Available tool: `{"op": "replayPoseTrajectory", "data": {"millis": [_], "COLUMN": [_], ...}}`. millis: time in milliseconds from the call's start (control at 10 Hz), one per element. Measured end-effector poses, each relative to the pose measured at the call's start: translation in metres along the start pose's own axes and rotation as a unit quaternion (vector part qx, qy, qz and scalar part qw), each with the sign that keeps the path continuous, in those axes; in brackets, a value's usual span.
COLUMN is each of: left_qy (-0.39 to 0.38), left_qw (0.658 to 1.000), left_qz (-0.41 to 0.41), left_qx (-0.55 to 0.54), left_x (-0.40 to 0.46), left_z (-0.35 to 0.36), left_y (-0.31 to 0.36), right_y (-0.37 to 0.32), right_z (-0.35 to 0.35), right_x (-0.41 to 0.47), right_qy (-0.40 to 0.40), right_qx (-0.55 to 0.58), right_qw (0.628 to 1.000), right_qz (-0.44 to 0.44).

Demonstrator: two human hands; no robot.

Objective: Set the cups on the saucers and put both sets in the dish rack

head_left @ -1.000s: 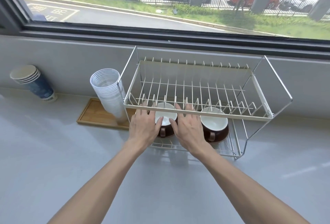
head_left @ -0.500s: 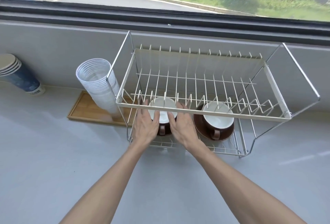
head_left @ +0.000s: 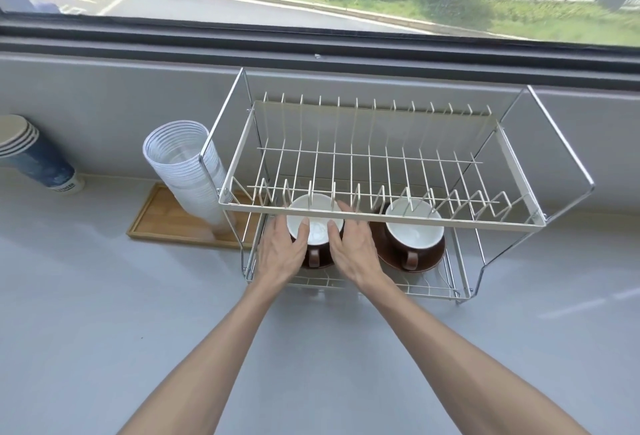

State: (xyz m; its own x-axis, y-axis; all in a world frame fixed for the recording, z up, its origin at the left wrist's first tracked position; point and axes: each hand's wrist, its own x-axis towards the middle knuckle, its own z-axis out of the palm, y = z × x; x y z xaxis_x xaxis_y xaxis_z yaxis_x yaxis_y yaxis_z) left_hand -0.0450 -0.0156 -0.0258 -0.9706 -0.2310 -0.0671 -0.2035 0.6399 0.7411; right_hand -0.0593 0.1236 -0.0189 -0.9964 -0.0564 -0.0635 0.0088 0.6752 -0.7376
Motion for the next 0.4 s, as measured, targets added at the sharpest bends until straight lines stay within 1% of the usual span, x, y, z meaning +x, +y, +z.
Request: {"op": "replayPoseTrajectory", "data": {"millis": [100,200,300,400], "left_qy": [-0.02,-0.045,-0.1,-0.144], "left_qw": [1.0,0.997,0.986,0.963], "left_qz": [-0.004,-0.02,-0.024,-0.016], "left_qx": [0.02,0.063,0.129,0.229], "left_x": [0.001,0.003,0.003,-0.003], "left_z": [-0.003,-0.011,-0.024,-0.04], "left_y": [-0.001,0.0,0.002,0.009], "right_y": [-0.002,-0.006,-0.011,-0.017], "right_z": [-0.002,-0.008,-0.017,-0.031], "right_x": [-0.003,-0.008,-0.015,-0.023], "right_qy": [-0.021,-0.034,-0.063,-0.073], "right_qx": [0.001,-0.034,-0.083,-0.132], "right_qw": [1.0,0.998,0.993,0.987], "right_qz": [0.007,0.03,0.052,0.049]}}
